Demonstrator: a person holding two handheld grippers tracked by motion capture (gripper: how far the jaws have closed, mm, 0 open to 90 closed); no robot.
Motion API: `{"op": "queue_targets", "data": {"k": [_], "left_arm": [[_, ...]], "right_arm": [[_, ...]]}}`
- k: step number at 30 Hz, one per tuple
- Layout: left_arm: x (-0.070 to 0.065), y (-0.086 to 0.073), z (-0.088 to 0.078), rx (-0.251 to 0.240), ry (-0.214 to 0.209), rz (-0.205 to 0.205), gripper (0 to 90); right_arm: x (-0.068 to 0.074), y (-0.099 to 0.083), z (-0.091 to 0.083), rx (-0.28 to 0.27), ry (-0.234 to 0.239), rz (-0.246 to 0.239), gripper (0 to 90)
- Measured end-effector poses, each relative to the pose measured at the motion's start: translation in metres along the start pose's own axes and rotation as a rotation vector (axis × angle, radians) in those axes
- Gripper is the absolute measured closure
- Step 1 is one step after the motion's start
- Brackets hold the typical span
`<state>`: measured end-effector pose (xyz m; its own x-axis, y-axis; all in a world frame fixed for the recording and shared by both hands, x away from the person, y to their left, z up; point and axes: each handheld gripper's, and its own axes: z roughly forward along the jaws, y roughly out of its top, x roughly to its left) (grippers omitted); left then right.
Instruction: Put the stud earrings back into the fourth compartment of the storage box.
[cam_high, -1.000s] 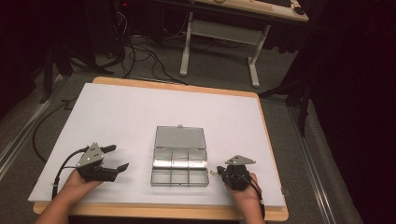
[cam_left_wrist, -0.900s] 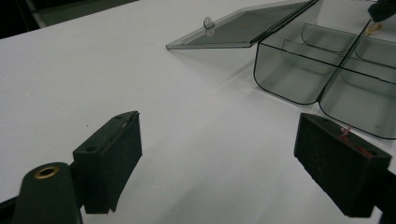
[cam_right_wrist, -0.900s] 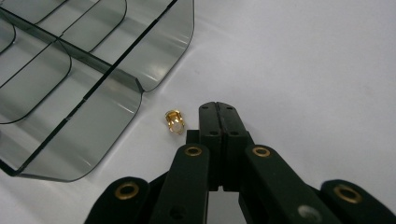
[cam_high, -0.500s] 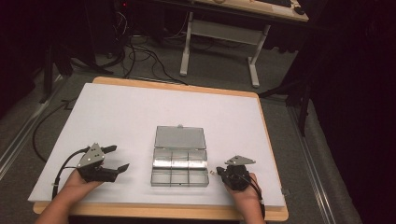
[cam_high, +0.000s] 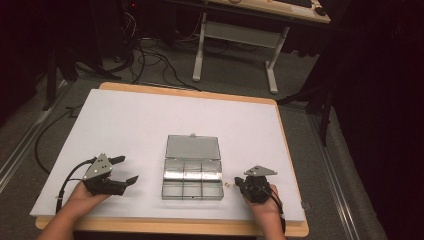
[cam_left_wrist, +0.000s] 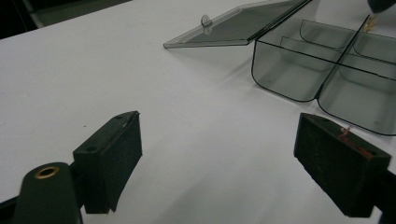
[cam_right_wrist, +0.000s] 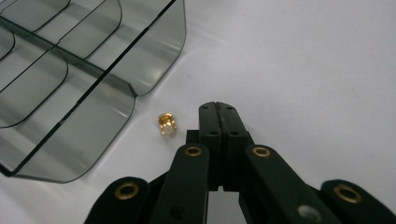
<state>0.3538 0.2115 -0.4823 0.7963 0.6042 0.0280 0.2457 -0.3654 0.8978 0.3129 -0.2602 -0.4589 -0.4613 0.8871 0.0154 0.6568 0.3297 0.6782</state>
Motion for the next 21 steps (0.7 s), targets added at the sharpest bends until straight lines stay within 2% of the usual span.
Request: {"op": "queue_targets", "data": {"k": [7, 10, 12, 13, 16, 19, 21], "left_arm": [[0.0, 0.0, 0.0, 0.001, 0.003, 0.0, 15.6], [0.0, 0.0, 0.0, 0.002, 0.003, 0.001, 15.7], [0.0, 0.0, 0.0, 0.005, -0.001, 0.002, 15.6], [0.0, 0.0, 0.0, 0.005, -0.006, 0.002, 15.6], [0.0, 0.0, 0.0, 0.003, -0.006, 0.003, 15.6], [0.0, 0.0, 0.0, 0.002, -0.01, 0.003, 15.6], [0.0, 0.0, 0.0, 0.001, -0.01, 0.003, 15.6]], "right_arm": [[-0.015, 0.007, -0.004, -0.031, -0.031, 0.034, 88.7], [-0.018, 0.01, -0.006, -0.024, -0.038, 0.041, 86.5], [-0.02, 0.013, -0.005, 0.001, -0.046, 0.06, 84.2], [-0.022, 0.02, -0.003, 0.019, -0.058, 0.091, 82.9], [-0.021, 0.026, -0.001, 0.031, -0.055, 0.095, 82.0], [-0.018, 0.043, 0.006, 0.072, -0.06, 0.071, 79.4], [-0.018, 0.047, 0.008, 0.078, -0.056, 0.069, 78.1]]}}
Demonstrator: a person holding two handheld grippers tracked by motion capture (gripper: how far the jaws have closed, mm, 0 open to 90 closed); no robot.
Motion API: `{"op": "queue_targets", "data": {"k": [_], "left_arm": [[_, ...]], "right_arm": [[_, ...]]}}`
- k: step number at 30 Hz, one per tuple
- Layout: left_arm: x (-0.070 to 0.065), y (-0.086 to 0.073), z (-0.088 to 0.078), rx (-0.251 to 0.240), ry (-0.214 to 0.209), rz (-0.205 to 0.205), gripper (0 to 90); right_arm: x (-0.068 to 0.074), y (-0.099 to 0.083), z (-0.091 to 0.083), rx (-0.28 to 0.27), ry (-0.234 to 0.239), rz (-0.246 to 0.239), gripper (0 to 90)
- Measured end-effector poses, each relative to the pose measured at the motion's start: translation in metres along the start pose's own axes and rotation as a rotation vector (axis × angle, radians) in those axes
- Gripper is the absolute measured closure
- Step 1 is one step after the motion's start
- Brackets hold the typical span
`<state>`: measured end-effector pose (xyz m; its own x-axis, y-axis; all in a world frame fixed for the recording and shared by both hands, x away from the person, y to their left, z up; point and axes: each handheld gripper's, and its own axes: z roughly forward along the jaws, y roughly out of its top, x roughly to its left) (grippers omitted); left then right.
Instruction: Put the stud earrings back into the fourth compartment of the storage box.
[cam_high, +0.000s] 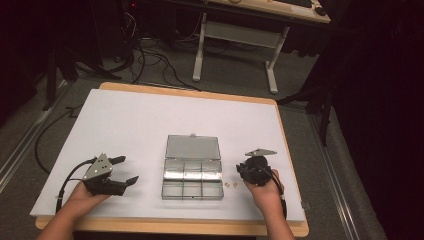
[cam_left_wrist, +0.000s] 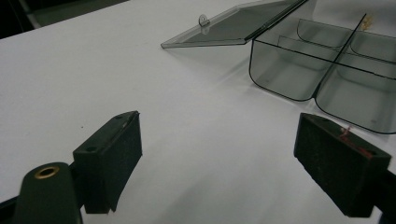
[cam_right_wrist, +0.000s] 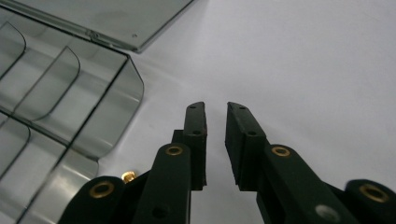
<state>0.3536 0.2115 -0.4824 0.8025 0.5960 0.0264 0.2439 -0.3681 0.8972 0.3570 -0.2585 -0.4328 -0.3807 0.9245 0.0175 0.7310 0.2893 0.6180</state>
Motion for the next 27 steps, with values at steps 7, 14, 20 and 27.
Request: {"op": "queue_targets", "data": {"k": [7, 14, 20, 27], "left_arm": [[0.0, 0.0, 0.0, 0.0, -0.006, 0.009, 15.6], [-0.001, 0.0, 0.0, 0.005, -0.002, 0.014, 15.6], [-0.001, 0.0, 0.001, 0.009, -0.001, 0.016, 15.6], [-0.001, 0.0, 0.001, 0.007, -0.002, 0.019, 15.6]], "right_arm": [[-0.002, 0.025, -0.006, 0.008, 0.021, 0.001, 73.7], [-0.002, 0.015, -0.014, 0.073, 0.063, -0.001, 72.6], [0.001, 0.003, -0.011, 0.156, 0.081, -0.014, 68.7], [0.004, -0.002, -0.014, 0.194, 0.106, 0.004, 68.6]]}}
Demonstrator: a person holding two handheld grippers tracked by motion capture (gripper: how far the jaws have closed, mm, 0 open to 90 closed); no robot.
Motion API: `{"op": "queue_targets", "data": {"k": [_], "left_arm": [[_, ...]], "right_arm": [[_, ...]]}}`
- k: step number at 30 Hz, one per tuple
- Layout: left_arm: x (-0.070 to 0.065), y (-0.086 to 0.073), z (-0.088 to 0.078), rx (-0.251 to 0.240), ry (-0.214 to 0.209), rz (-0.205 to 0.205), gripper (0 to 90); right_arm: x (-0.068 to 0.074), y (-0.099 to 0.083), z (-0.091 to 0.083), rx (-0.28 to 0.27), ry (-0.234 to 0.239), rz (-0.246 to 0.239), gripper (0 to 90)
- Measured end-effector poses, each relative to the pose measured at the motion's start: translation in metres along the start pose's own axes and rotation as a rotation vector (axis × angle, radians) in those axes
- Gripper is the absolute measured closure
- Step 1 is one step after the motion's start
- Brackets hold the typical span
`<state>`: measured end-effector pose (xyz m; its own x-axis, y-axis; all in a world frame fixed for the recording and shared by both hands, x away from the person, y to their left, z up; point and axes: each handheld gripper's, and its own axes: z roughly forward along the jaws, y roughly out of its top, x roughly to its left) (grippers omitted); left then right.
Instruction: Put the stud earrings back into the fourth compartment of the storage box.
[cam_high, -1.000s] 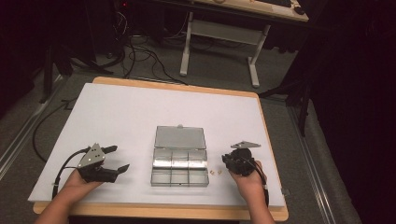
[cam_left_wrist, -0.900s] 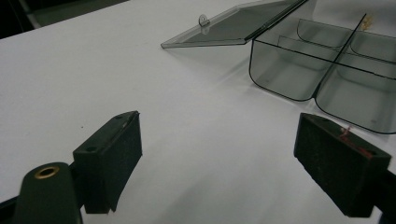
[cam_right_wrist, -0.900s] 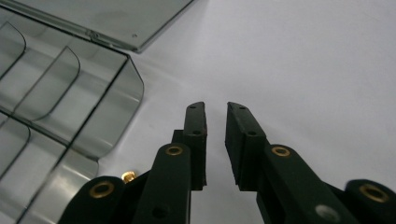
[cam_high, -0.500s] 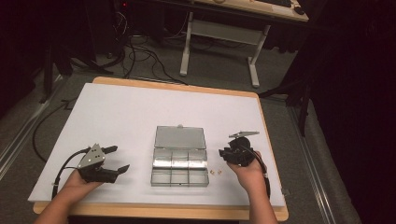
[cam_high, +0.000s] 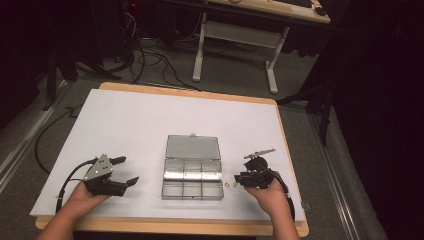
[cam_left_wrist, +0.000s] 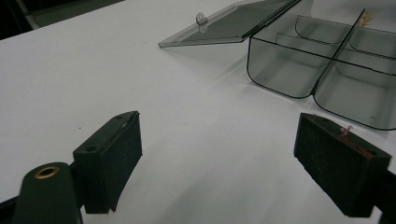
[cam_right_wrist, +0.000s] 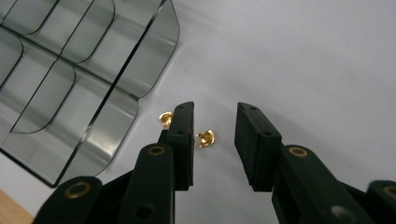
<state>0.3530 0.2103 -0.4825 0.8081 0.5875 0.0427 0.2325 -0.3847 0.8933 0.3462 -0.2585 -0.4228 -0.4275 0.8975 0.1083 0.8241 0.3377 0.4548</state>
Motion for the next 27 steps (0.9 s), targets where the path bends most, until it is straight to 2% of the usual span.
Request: {"op": "queue_targets", "data": {"k": [3, 4, 9, 10, 16, 19, 20, 27], "left_arm": [[0.0, 0.0, 0.0, -0.002, 0.0, 0.001, 15.6], [0.0, 0.0, 0.0, -0.002, 0.0, 0.002, 15.6], [0.0, 0.0, 0.0, 0.0, 0.0, 0.002, 15.7], [0.0, 0.0, 0.0, 0.0, 0.0, 0.003, 15.7], [-0.001, 0.0, 0.0, 0.001, 0.0, 0.005, 15.8], [-0.001, 0.0, 0.0, 0.002, -0.001, 0.007, 15.8], [-0.001, 0.0, 0.0, 0.002, -0.001, 0.007, 15.9], [-0.001, 0.0, 0.0, 0.004, 0.001, 0.007, 16.0]], "right_arm": [[0.003, -0.001, 0.001, 0.031, 0.015, -0.003, 71.2], [0.007, -0.001, 0.003, 0.058, 0.016, -0.015, 72.8], [0.014, -0.002, 0.011, 0.105, 0.007, -0.055, 77.2], [0.014, -0.002, 0.013, 0.109, 0.005, -0.072, 77.9], [0.015, -0.002, 0.018, 0.124, -0.021, -0.077, 80.7], [0.016, -0.002, 0.019, 0.128, -0.022, -0.07, 82.2], [0.015, -0.002, 0.02, 0.125, -0.024, -0.085, 84.1], [0.016, -0.002, 0.02, 0.125, -0.028, -0.099, 87.3]]}}
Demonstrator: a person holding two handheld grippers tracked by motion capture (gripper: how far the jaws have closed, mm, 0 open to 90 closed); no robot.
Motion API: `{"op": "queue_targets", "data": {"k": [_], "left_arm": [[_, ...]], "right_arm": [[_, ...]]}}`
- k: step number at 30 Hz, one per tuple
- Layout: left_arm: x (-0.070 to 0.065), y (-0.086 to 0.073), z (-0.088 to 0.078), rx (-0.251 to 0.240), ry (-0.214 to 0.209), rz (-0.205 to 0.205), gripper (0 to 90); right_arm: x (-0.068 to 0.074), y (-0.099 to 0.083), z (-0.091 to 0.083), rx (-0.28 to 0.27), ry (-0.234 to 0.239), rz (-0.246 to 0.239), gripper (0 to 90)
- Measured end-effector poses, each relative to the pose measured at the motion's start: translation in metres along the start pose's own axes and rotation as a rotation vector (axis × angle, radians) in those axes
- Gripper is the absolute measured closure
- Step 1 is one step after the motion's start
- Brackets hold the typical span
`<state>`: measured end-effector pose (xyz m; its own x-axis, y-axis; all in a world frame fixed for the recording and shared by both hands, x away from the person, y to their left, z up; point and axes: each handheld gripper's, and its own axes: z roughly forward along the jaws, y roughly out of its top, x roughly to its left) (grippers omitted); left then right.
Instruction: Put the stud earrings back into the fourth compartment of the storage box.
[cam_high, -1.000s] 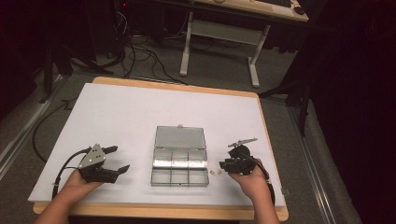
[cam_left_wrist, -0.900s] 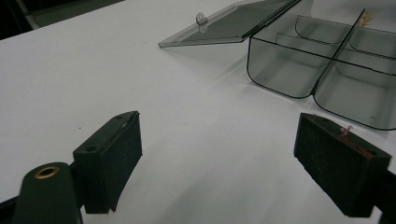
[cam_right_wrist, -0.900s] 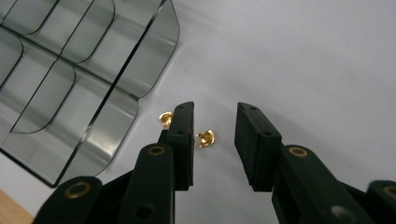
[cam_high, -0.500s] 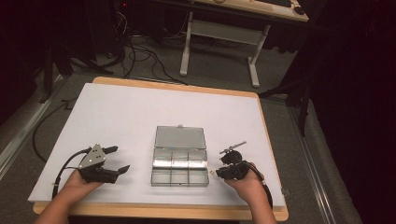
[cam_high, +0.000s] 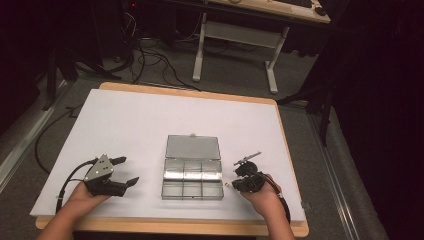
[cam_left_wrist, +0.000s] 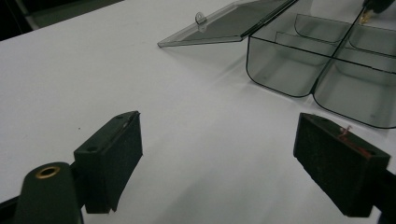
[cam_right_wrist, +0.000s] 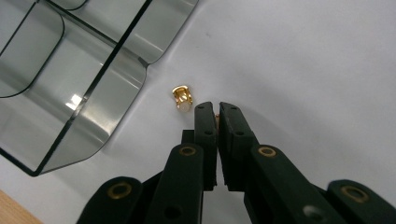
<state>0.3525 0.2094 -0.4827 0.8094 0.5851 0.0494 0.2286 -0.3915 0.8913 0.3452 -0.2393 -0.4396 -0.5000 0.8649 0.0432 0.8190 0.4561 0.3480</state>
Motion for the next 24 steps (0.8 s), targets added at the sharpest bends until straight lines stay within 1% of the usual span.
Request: {"op": "queue_targets", "data": {"k": [3, 8, 9, 11, 12, 16, 22, 24], "left_arm": [[0.0, 0.0, 0.0, 0.001, 0.001, 0.002, 16.0], [0.0, 0.0, 0.0, 0.002, 0.0, 0.002, 16.1], [0.0, 0.0, 0.0, 0.002, -0.001, 0.003, 16.3], [0.0, 0.0, 0.0, 0.002, -0.001, 0.005, 16.4], [0.0, 0.0, 0.0, 0.003, 0.0, 0.006, 16.4], [-0.001, 0.0, 0.0, -0.002, 0.006, 0.011, 16.4], [-0.002, -0.001, -0.002, -0.011, 0.017, 0.009, 16.4], [-0.002, -0.001, -0.002, -0.007, 0.021, 0.004, 16.0]], "right_arm": [[-0.001, 0.001, -0.003, -0.012, 0.001, -0.007, 87.6], [-0.002, 0.001, -0.006, -0.025, 0.006, -0.002, 87.7], [-0.003, 0.001, -0.008, -0.037, 0.015, 0.002, 87.7], [-0.003, 0.001, -0.008, -0.04, 0.017, 0.004, 87.7], [-0.004, 0.003, -0.011, -0.049, 0.027, 0.008, 87.7], [-0.003, 0.007, -0.016, -0.07, 0.035, 0.006, 87.7], [0.001, 0.015, -0.022, -0.096, 0.064, -0.014, 87.7], [0.003, 0.019, -0.024, -0.105, 0.067, -0.029, 87.7]]}}
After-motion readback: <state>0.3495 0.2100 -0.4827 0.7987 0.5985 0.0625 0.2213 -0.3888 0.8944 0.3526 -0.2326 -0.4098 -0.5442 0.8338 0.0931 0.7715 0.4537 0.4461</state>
